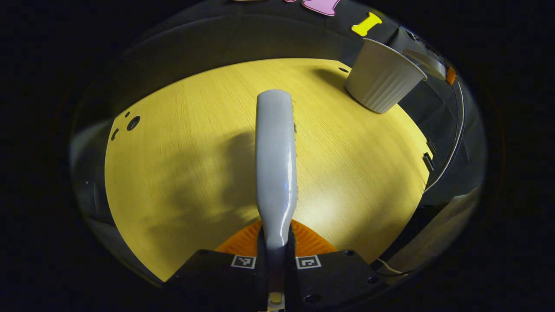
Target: Pick up the small broom and dustpan from the desktop, sweep the trash into the dustpan with the broom, and then empty the trash into the garbage bin.
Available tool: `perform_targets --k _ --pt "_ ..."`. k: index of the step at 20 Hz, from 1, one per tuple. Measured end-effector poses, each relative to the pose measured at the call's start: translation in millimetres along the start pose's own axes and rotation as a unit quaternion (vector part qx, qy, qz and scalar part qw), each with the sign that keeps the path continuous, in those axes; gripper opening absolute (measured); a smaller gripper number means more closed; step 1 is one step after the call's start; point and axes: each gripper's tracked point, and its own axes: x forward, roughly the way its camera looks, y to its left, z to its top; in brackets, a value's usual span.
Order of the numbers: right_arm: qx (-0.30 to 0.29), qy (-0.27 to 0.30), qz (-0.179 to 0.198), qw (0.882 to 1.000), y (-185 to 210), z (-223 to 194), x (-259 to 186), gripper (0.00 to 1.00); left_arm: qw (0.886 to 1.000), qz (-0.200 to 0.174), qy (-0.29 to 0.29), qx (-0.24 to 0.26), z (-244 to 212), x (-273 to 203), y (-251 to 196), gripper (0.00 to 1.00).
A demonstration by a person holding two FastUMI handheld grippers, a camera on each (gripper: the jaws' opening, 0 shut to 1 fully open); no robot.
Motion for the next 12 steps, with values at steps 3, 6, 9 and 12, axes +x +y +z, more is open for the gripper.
perform_targets --k 3,6,9,12 --pt "-0.016 0.032 0.005 0.999 -4.3 10.9 -2.9 0.33 1.000 0.000 0.001 -0.005 -0.6 0.2 0.4 0.19" --pt "-0.024 0.043 0.005 0.999 -5.1 17.8 -2.8 0.33 1.000 0.004 0.002 -0.009 0.3 0.4 -0.1 0.19" --pt "-0.025 0.037 0.006 0.999 -5.7 21.6 -2.7 0.33 1.000 0.006 0.002 -0.007 0.3 2.1 -1.0 0.19" --pt "-0.025 0.012 0.003 1.000 -6.8 26.4 0.9 0.33 1.000 0.008 0.000 -0.005 -0.6 1.8 -1.3 0.19"
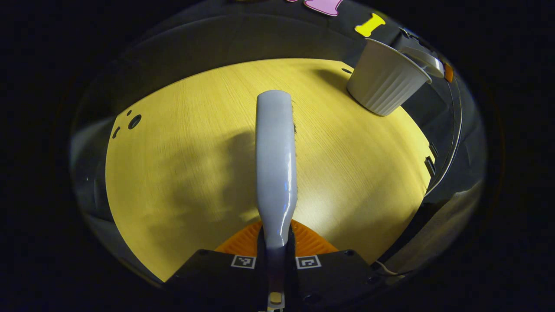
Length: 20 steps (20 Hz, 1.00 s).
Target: Pick up the small broom and dustpan from the desktop, sweep the trash into the dustpan with the broom, and then empty the trash into the garbage bin.
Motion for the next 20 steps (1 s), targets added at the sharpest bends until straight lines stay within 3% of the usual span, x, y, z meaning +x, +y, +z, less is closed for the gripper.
perform_targets --k 7,9,13,15,17,20 --pt "0.010 -0.070 -0.011 0.997 -3.8 -3.8 -6.6 0.33 1.000 0.011 0.008 0.002 -0.2 -2.1 0.2 0.22" --pt "-0.002 -0.092 -0.012 0.996 4.6 -13.4 -16.5 0.33 1.000 0.015 0.010 0.002 0.8 -2.2 -1.0 0.19" --pt "-0.019 -0.141 0.011 0.990 44.7 -29.7 -36.8 0.33 1.000 0.013 0.011 0.011 0.9 -3.3 1.5 0.22" --pt "-0.037 -0.157 0.023 0.987 66.3 -40.1 -41.9 0.33 1.000 0.012 0.010 0.017 1.9 -3.8 1.5 0.19" --pt "-0.048 -0.167 0.025 0.985 81.9 -48.4 -38.1 0.33 1.000 0.013 0.009 0.020 1.8 -4.9 2.3 0.22" --pt "-0.075 -0.166 0.028 0.983 104.4 -63.4 -28.1 0.33 1.000 0.014 0.007 0.020 2.7 -4.3 3.7 0.19"
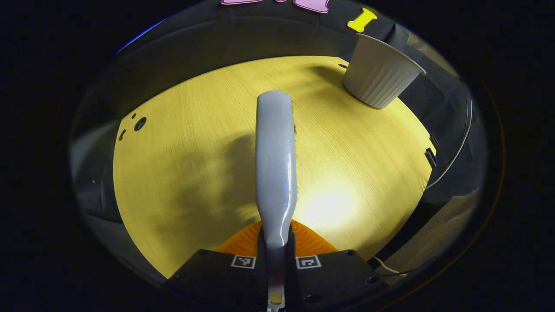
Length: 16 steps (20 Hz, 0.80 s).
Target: Pick up the small broom and dustpan from the desktop, sweep the trash into the dustpan with the broom, and then empty the trash into the garbage bin.
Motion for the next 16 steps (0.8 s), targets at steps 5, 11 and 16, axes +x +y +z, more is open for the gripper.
perform_targets --k 5,11,16 --pt "-0.053 0.008 0.008 0.999 45.6 -19.4 44.5 0.33 1.000 0.000 -0.001 -0.027 -0.9 2.2 -5.3 0.19" --pt "-0.091 0.015 0.026 0.995 98.7 -40.3 139.9 0.33 0.999 0.016 0.008 -0.049 0.3 5.9 -7.8 0.22" --pt "-0.070 0.019 -0.007 0.997 98.8 -43.6 215.8 0.33 0.997 0.031 0.021 -0.062 -2.8 8.7 -10.2 0.19"
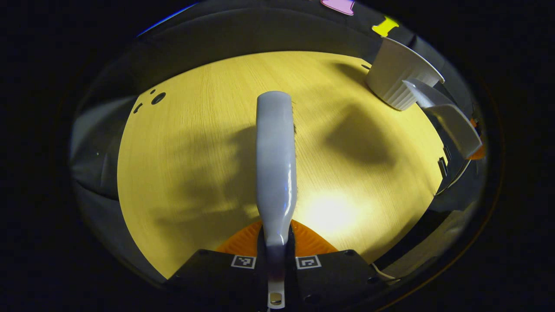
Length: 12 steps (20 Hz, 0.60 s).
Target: Pick up the small broom and dustpan from the desktop, sweep the trash into the dustpan with the broom, and then empty the trash into the garbage bin.
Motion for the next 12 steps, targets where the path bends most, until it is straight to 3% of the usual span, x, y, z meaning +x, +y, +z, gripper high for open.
perform_targets --k 8,12 --pt "0.035 0.000 -0.044 0.998 -11.2 8.9 72.4 0.33 1.000 0.010 0.013 0.006 -1.3 5.3 2.5 0.16" --pt "0.031 0.007 -0.056 0.998 -11.7 6.0 94.9 0.33 1.000 0.014 0.019 0.006 -1.7 7.4 2.3 0.19"
